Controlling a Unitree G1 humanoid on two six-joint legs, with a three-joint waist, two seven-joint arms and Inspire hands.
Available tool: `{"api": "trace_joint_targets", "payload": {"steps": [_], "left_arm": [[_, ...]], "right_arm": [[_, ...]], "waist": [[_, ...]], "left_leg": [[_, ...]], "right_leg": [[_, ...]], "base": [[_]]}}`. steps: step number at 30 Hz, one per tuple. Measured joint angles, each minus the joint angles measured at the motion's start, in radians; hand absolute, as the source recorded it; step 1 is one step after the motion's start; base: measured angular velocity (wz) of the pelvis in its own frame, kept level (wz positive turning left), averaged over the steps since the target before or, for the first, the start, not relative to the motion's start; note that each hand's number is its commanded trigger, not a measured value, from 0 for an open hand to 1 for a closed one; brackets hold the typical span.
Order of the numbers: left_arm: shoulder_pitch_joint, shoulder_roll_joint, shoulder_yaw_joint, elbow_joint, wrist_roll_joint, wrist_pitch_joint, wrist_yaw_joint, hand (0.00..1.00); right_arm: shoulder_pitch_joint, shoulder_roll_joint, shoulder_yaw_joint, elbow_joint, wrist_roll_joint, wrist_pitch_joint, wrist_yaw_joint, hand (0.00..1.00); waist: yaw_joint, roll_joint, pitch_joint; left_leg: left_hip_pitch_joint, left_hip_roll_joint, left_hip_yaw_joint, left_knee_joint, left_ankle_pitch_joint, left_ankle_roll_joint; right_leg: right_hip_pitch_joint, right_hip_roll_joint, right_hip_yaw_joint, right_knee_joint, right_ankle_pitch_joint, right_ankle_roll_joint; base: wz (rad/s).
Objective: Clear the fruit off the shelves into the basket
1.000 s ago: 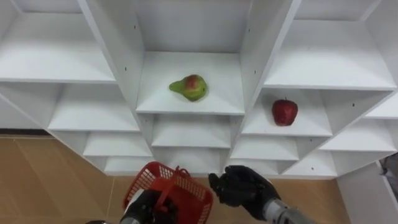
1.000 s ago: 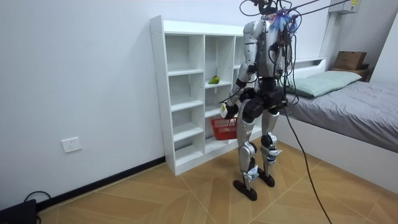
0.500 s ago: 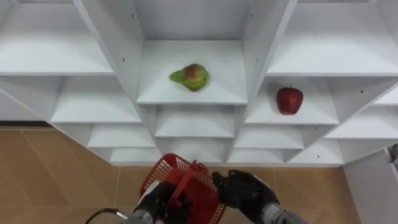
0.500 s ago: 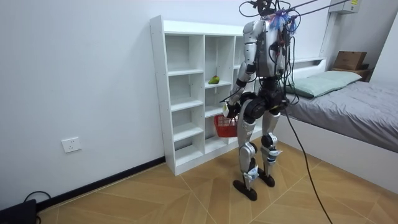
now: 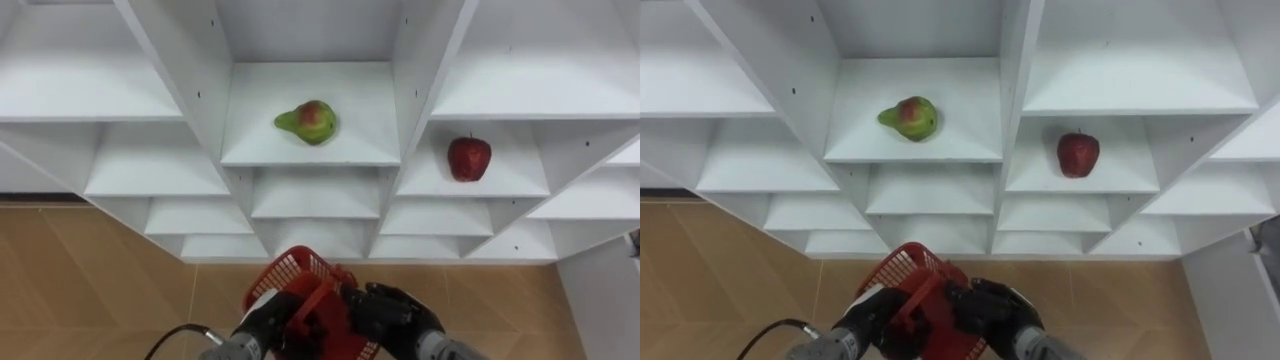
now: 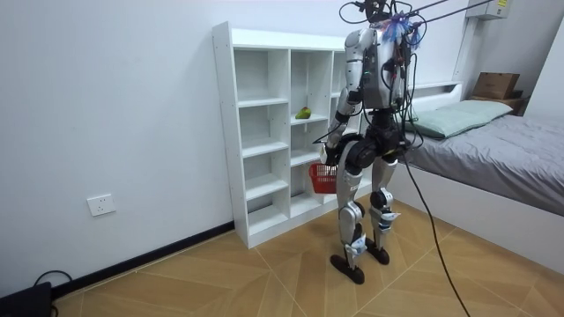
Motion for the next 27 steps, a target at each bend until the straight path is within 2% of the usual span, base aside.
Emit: {"api": "trace_joint_targets", "payload": {"steps": [3,10,16,23,27], "left_arm": [[-0.005,-0.003,-0.009,0.008,0.0,0.0,-0.008,1.0],[-0.011,0.001,-0.078,0.008,-0.001,0.0,-0.018,1.0],[-0.023,-0.003,-0.086,0.008,-0.028,0.0,-0.034,1.0],[-0.027,-0.007,-0.087,0.008,-0.039,0.0,-0.039,1.0],[-0.027,-0.012,-0.086,0.008,-0.037,0.0,-0.038,1.0]], "right_arm": [[-0.001,0.0,0.007,0.009,0.024,0.0,0.0,1.0],[-0.006,0.009,0.03,0.038,0.066,0.012,-0.001,1.0],[-0.028,0.015,0.038,0.076,0.067,0.012,0.0,1.0],[-0.033,0.02,0.041,0.088,0.067,0.021,0.0,1.0],[-0.032,0.02,0.039,0.089,0.066,0.021,0.0,1.0]], "waist": [[0.0,0.0,0.0013],[0.0,0.0,0.0036],[-0.002,0.001,0.0041],[-0.002,0.011,0.0105],[-0.003,0.012,0.0103]], "left_leg": [[0.001,0.0,0.001,0.0,0.0,0.0],[0.001,-0.003,0.001,-0.002,0.0,0.001],[0.002,-0.004,-0.004,0.0,0.001,0.001],[0.001,-0.005,-0.005,0.0,0.001,0.002],[0.0,-0.007,-0.004,-0.001,0.001,0.002]], "right_leg": [[0.0,0.0,0.002,0.001,0.0,0.0],[-0.002,-0.002,0.004,0.0,-0.002,0.003],[0.001,-0.002,0.003,0.0,-0.002,0.003],[0.001,-0.003,0.002,0.001,-0.002,0.003],[-0.003,-0.005,0.001,0.003,-0.005,0.005]], "base": [[0.0],[0.0],[0.0],[0.0],[0.0]]}}
